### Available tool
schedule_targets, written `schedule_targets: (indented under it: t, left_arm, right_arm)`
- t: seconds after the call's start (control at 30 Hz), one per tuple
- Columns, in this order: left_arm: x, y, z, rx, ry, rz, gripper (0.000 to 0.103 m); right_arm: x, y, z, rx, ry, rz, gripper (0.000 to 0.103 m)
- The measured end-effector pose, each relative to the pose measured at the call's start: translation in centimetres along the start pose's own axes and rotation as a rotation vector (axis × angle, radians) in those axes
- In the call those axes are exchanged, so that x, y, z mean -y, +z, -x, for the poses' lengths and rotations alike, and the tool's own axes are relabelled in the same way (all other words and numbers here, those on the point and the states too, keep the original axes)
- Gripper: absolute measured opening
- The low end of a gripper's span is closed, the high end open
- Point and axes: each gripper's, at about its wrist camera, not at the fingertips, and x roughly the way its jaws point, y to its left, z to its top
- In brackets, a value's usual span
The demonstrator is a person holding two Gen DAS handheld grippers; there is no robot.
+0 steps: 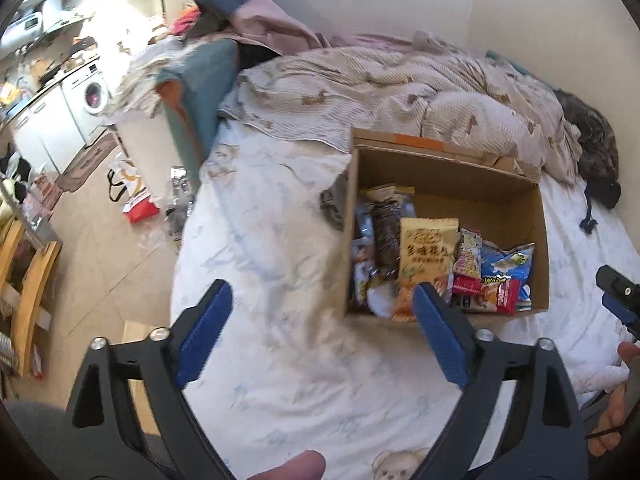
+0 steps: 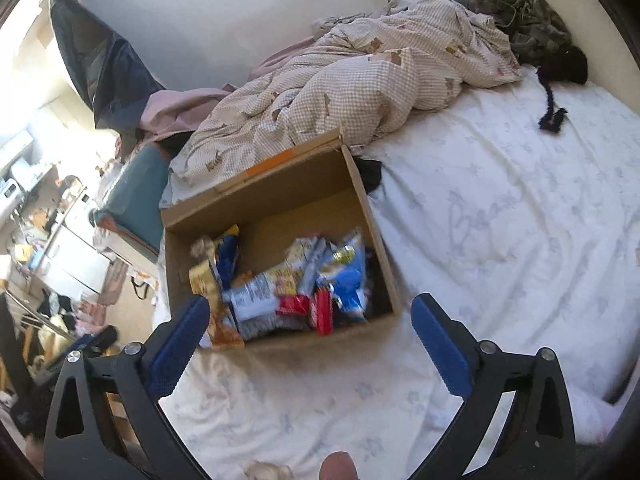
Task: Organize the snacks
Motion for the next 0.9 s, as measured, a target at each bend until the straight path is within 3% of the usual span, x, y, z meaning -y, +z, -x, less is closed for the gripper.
schedule_targets:
  t: [0.4,0.6,0.9]
  left_arm:
    - [-1.6,-3.2,5.1,0.160,-0.069,0.027,0.102]
    - [-0.8,-3.5,4.9,0.152,-0.074,-0.027,0.102]
    - [-0.1,-3.9,4.4,0.123,-0.095,-0.043,0.103]
  right_arm:
    - [-3.4,-4.3,3.6,0.087,-0.041,0.160,0.103]
    - [-5.6,-5.5,3.9,0.137,-0.105,0.272,0.103]
    - [-6.2,-5.8,3.3,0.141,-0.139,0.311,0.103]
